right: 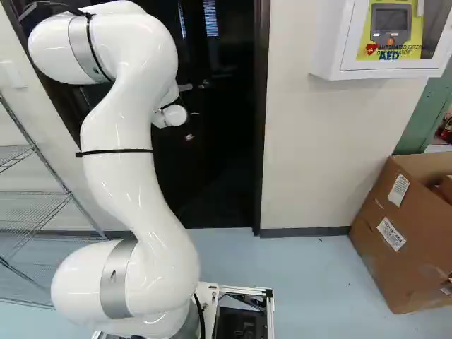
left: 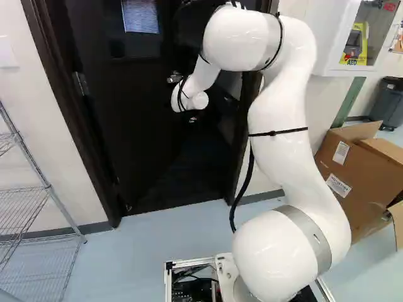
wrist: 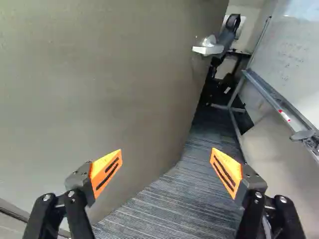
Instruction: Open the door and move inside
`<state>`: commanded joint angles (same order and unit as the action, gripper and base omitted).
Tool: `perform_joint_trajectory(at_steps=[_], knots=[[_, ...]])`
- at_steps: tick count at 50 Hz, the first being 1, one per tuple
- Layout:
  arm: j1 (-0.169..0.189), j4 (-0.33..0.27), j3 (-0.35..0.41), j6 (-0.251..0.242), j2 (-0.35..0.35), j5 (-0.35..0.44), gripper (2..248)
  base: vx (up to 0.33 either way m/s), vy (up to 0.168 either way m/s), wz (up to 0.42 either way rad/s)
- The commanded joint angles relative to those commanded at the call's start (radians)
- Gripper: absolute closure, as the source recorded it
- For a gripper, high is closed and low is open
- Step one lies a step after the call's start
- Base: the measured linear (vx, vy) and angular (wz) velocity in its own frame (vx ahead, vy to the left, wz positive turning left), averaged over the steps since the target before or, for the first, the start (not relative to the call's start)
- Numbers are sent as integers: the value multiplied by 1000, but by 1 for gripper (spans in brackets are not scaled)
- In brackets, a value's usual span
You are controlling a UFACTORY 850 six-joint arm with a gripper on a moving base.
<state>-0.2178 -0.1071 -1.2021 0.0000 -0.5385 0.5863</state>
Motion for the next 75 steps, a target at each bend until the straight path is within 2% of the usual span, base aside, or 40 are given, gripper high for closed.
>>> perform_joint_trajectory(at_steps=[26, 48, 63, 75], knots=[[24, 145, 160, 0, 126, 0, 3, 0, 0, 0], [28, 271, 289, 0, 233, 0, 3, 0, 0, 0], [30, 286, 374, 0, 305, 3, 3, 0, 0, 0], [34, 286, 442, 0, 365, 34, 3, 0, 0, 0]])
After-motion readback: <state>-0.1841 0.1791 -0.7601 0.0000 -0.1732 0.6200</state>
